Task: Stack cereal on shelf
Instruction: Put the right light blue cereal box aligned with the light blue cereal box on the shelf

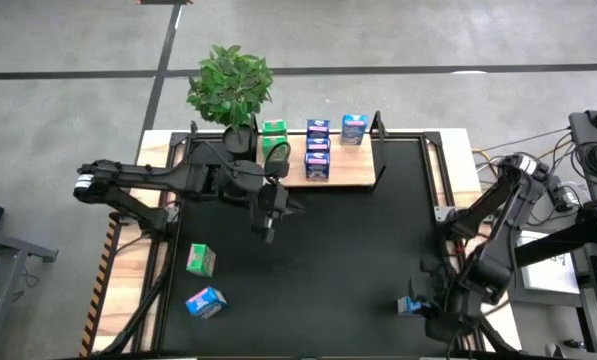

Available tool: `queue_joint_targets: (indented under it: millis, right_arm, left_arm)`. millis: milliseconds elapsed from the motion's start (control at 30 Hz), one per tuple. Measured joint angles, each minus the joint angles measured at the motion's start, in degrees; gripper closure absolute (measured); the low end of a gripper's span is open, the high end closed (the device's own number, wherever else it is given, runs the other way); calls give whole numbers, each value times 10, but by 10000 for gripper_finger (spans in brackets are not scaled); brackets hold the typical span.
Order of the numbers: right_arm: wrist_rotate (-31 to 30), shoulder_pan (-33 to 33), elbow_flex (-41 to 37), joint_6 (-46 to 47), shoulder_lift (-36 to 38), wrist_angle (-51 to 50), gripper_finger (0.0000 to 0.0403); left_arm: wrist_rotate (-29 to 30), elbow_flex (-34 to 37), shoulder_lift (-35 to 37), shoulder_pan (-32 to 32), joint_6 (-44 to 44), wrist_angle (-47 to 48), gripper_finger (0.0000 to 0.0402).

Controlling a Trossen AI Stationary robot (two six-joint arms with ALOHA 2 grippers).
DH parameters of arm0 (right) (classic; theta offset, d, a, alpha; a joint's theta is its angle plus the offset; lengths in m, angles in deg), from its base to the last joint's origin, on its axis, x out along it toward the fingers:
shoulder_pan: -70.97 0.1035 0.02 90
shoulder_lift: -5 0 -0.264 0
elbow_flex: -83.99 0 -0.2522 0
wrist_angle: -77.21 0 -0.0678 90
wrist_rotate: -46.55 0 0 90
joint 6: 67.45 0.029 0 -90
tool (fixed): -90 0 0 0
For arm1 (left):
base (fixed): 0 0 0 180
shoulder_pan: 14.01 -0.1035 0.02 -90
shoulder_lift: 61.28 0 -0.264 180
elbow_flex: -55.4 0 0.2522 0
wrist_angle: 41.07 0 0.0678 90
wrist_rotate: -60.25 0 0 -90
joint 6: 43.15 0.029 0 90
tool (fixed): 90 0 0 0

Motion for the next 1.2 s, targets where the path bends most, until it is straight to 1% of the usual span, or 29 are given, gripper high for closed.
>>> queue_joint_targets:
  millis: [100,200,267,367,500,633,767,867,1000,1200]
  right_arm:
    - [4,10,0,-63,-24,1,304]
    - [7,10,6,-73,-42,-10,320]
    - [8,8,13,-70,-48,-26,323]
    - [-9,7,22,-26,-51,-50,319]
    - [-10,6,24,38,-51,-57,291]
    - [3,6,28,57,-51,-56,243]
    - [28,5,28,34,-52,-56,190]
    - [46,5,28,-27,-52,-56,164]
    - [47,5,25,-47,-52,-66,152]
    - [51,5,21,-47,-56,-65,161]
  left_arm:
    - [0,0,0,0,-1,-20,401]
    - [0,0,0,0,-3,-35,401]
    - [0,0,0,0,-4,-39,401]
    - [0,0,0,0,-4,-41,401]
    - [4,0,0,0,-4,-46,401]
    - [5,0,0,-1,-3,-54,401]
    - [5,0,0,-1,-2,-55,401]
    - [5,0,0,-1,-2,-55,401]
    - [6,0,0,-1,-2,-55,401]
    - [6,0,0,-1,-1,-55,402]
